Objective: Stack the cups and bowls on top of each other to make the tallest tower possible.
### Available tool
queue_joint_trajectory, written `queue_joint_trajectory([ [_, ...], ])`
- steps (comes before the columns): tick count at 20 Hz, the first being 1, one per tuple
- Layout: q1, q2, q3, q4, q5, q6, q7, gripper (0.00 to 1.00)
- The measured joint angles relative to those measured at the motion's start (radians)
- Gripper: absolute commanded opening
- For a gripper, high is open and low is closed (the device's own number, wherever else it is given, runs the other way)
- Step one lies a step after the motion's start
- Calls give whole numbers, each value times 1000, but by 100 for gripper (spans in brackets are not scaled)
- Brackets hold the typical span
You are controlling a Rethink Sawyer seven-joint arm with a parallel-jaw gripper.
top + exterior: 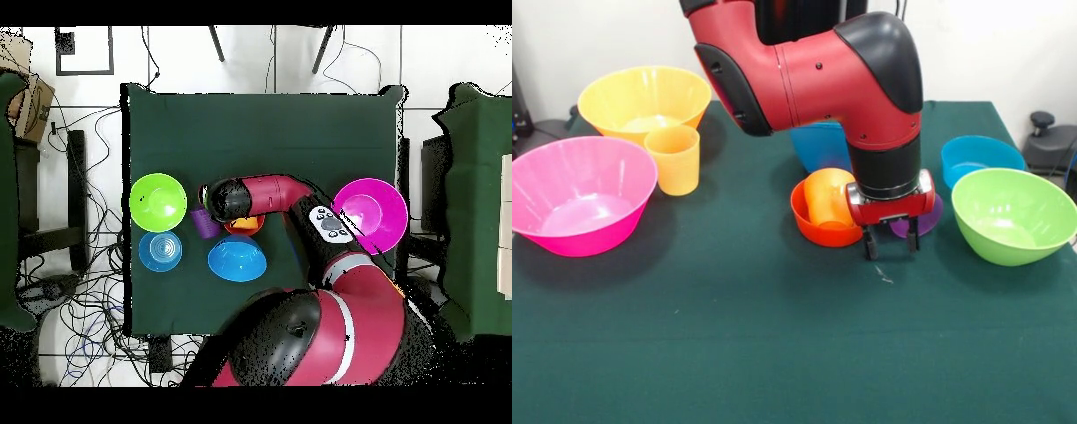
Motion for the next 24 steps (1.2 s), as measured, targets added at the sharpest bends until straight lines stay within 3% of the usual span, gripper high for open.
queue_joint_trajectory([
  [14,5,-2,-3,0,0,0,0,100],
  [24,81,-21,-67,0,-1,-8,0,100],
])
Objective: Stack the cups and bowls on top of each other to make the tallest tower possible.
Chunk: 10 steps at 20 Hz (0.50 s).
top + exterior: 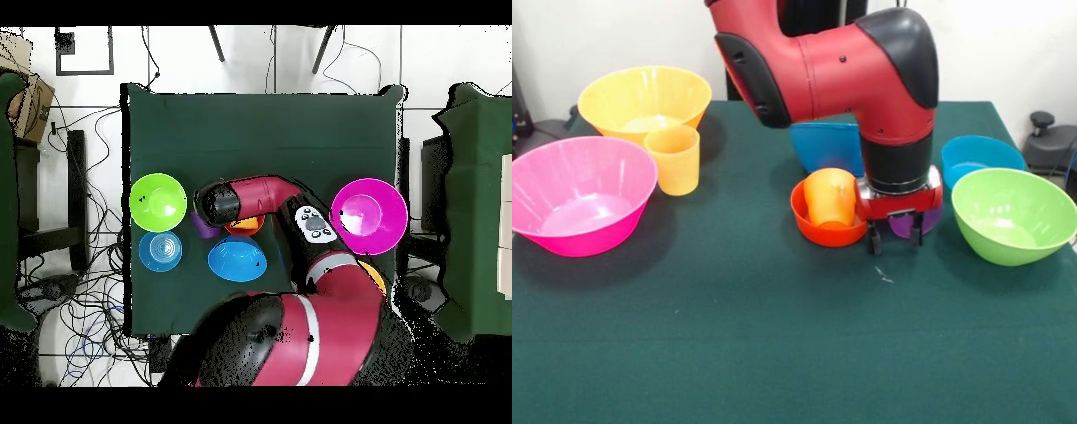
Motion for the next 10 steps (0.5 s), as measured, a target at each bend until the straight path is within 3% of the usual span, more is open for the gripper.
queue_joint_trajectory([
  [10,138,-69,-89,78,30,-57,50,100],
])
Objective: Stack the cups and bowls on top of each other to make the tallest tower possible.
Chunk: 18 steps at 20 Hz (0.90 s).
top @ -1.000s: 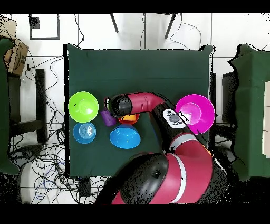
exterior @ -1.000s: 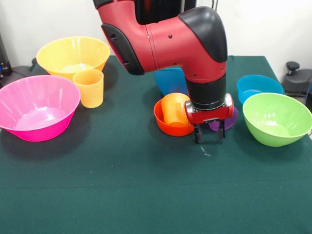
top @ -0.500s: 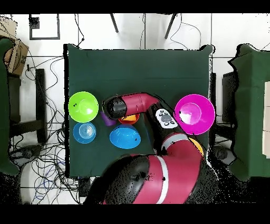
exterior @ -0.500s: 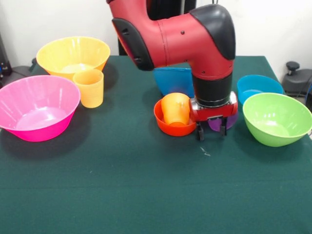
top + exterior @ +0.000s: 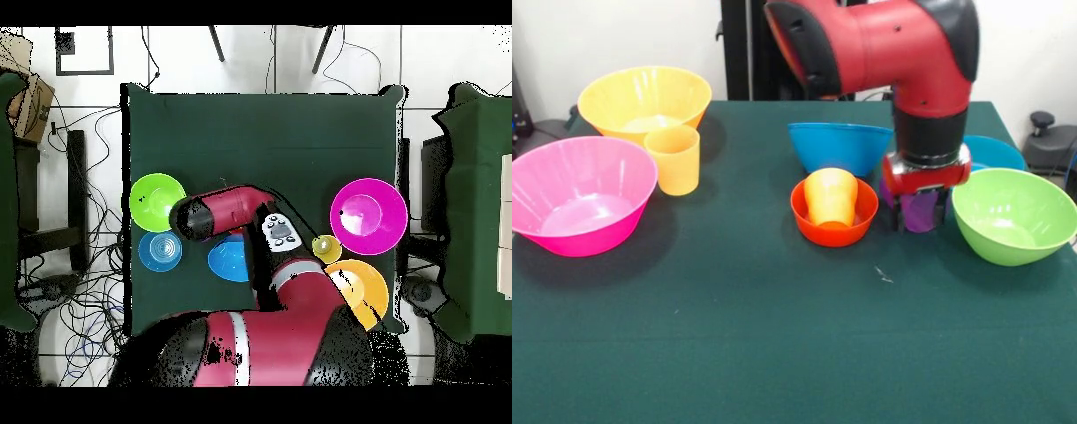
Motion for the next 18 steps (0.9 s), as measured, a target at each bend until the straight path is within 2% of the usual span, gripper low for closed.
queue_joint_trajectory([
  [14,168,-84,-101,122,114,-85,194,100],
  [18,189,-84,-113,136,132,-118,220,100],
])
